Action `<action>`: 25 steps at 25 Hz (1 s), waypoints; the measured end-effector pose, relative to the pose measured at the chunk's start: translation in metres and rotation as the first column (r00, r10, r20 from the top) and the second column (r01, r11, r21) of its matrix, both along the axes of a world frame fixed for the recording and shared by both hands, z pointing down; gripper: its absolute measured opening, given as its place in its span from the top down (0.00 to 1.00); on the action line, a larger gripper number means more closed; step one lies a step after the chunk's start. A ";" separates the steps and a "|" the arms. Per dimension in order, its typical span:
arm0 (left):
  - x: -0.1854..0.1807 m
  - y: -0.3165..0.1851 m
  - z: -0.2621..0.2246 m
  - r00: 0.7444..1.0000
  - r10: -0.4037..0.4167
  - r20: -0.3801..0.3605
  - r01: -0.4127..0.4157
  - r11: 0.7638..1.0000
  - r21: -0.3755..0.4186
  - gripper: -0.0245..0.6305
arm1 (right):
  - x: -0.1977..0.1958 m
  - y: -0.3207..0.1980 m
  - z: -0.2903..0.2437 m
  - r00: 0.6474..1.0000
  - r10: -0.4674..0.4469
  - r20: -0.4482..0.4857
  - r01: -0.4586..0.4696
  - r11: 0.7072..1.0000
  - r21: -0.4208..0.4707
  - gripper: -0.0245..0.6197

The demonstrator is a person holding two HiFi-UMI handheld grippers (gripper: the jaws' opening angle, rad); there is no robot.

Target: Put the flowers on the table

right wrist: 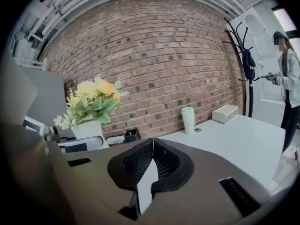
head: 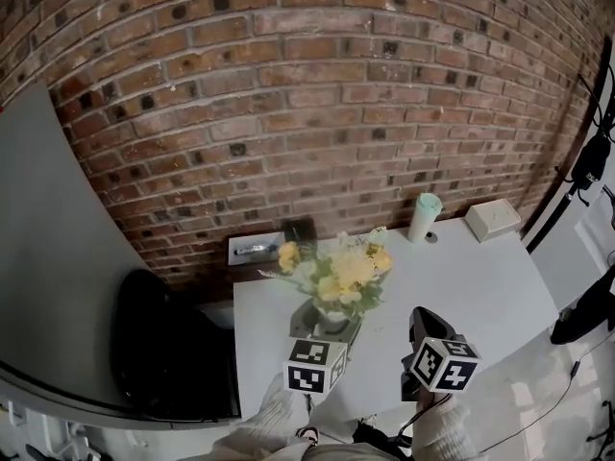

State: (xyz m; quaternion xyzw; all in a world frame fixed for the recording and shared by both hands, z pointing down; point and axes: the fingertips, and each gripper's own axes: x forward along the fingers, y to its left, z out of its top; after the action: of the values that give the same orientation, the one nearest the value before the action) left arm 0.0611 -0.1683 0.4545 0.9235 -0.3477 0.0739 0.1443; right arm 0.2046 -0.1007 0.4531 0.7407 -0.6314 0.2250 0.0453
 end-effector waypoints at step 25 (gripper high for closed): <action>0.083 -0.121 0.027 0.979 -0.178 0.099 0.169 0.981 0.092 0.46 | 0.090 -0.142 0.025 0.977 -0.201 0.073 0.204 0.978 -0.033 0.92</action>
State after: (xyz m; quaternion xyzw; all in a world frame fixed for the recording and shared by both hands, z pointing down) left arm 0.1437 -0.2890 0.4814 0.8895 -0.4370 0.0956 0.0929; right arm 0.2946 -0.2428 0.4776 0.6632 -0.7002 0.2572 0.0609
